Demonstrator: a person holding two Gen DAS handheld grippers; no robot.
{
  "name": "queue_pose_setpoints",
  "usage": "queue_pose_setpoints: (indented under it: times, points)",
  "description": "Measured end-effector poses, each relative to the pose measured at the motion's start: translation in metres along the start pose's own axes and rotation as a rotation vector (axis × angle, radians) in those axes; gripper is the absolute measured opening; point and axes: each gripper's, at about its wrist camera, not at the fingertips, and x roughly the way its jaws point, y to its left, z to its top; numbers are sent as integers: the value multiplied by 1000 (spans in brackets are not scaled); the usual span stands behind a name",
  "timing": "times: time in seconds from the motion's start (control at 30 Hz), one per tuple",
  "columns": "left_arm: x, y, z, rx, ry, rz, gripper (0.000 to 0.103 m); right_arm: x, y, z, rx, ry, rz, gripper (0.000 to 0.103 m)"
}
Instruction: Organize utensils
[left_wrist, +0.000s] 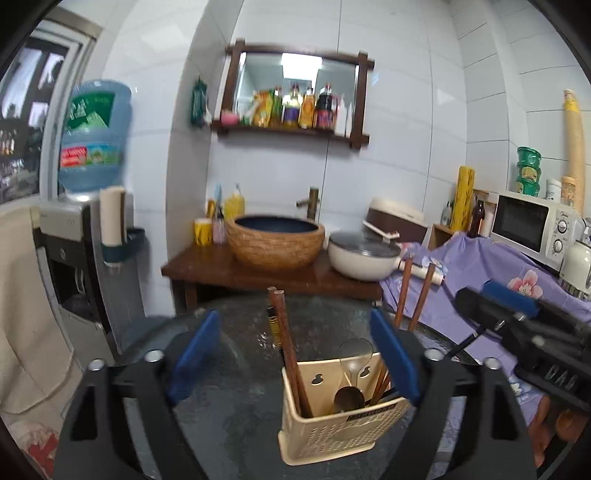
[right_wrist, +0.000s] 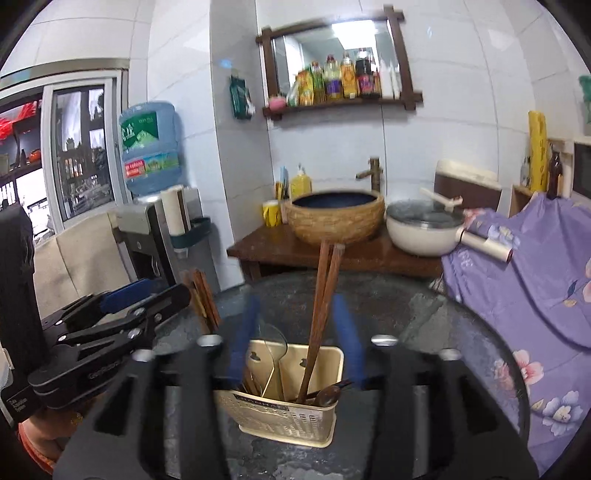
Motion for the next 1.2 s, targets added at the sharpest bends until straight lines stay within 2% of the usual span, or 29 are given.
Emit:
queue_pose_setpoints:
  times: [0.07, 0.1, 0.13, 0.17, 0.3, 0.43, 0.5, 0.63, 0.77, 0.87, 0.97, 1.2]
  points:
    - [-20, -1, -9, 30, -37, 25, 97, -25, 5, -2, -34, -76, -25, 73]
    - [-34, 0, -17, 42, -64, 29, 97, -37, 7, -5, -53, -102, -35, 78]
    - [-44, 1, -24, 49, -83, 30, 97, -48, 10, -9, -70, -126, -44, 90]
    - [-58, 3, -36, 56, -103, 33, 97, -62, 13, -16, -89, -159, -56, 97]
    - [-96, 5, -74, 56, -156, 45, 97, -111, 28, -58, -169, -274, -80, 97]
    - [-125, 2, -113, 83, -135, 91, 97, -145, 35, -113, -193, -326, -88, 97]
    - [-141, 2, -133, 65, -123, 116, 97, -161, 38, -146, -195, -317, -100, 97]
    - [-166, 2, -168, 59, -68, 98, 97, -184, 38, -194, -181, -257, -117, 97]
    - [-189, -1, -195, 39, -22, 43, 97, -209, 35, -235, -129, -172, -80, 97]
    - [-200, -4, -206, 29, 7, 30, 97, -223, 33, -255, -108, -126, -79, 97]
    - [-210, -8, -209, 34, 12, 13, 97, -237, 29, -268, -65, -137, -69, 97]
    - [-228, -19, -212, 50, -7, 24, 97, -253, 30, -268, -62, -158, -79, 97]
